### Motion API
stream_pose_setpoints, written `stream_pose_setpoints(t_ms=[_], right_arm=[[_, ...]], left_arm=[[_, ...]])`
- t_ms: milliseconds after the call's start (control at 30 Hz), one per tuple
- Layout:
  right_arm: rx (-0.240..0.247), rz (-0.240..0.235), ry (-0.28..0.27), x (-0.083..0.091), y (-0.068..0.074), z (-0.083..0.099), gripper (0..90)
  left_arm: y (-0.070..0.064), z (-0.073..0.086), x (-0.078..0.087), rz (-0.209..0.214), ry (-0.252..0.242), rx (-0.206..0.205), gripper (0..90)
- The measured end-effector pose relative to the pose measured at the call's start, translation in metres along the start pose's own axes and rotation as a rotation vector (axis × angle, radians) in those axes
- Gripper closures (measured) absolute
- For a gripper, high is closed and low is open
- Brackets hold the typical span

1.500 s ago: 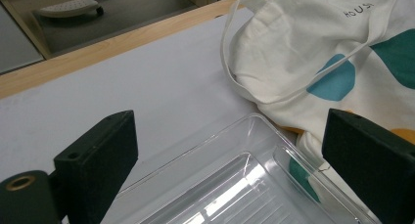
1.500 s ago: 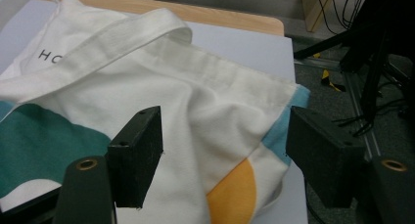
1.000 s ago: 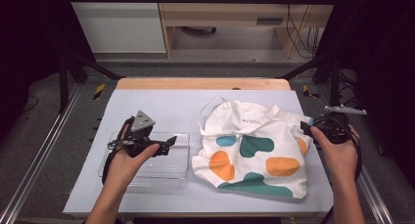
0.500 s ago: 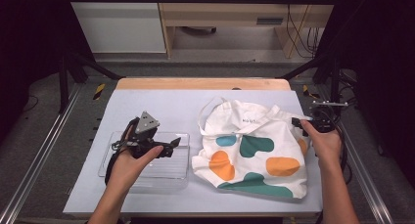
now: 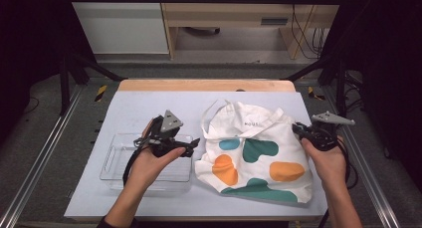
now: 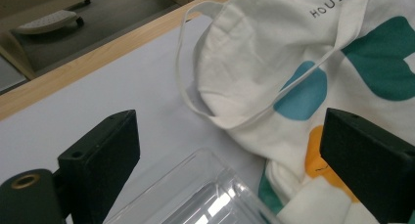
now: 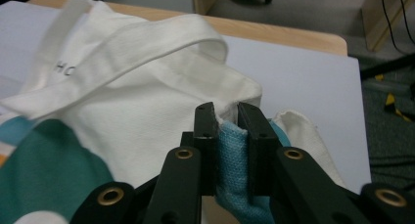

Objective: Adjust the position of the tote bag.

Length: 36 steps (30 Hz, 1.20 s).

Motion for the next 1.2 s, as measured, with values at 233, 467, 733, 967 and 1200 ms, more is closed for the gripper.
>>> stream_pose_setpoints(t_ms=[233,467,733,967,1200], right_arm=[[0.085,-0.104,-0.088,0.032,0.044,-0.006,79.0],[0.157,-0.145,-0.095,0.047,0.072,0.005,78.9],[0.171,-0.196,-0.116,0.054,0.083,0.011,78.8],[0.209,-0.223,-0.128,0.066,0.095,0.015,78.8],[0.229,-0.240,-0.147,0.076,0.100,0.014,78.8]], left_arm=[[-0.029,-0.006,-0.022,0.031,0.020,-0.050,10.1],[-0.043,-0.005,-0.030,0.055,0.030,-0.081,11.0],[-0.060,-0.004,-0.038,0.102,0.022,-0.174,18.4],[-0.073,-0.001,-0.053,0.141,0.030,-0.190,22.8],[-0.088,-0.005,-0.074,0.164,0.044,-0.197,25.4]])
Point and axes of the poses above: each handheld gripper's, and its own axes: x roughly backward along the jaws, z roughly out of its underside, y roughly to its left, the point moved 7 cm from there along -x, roughly forward along the jaws, and after that the axes turned 12 degrees about x, right-handed, at the moved point
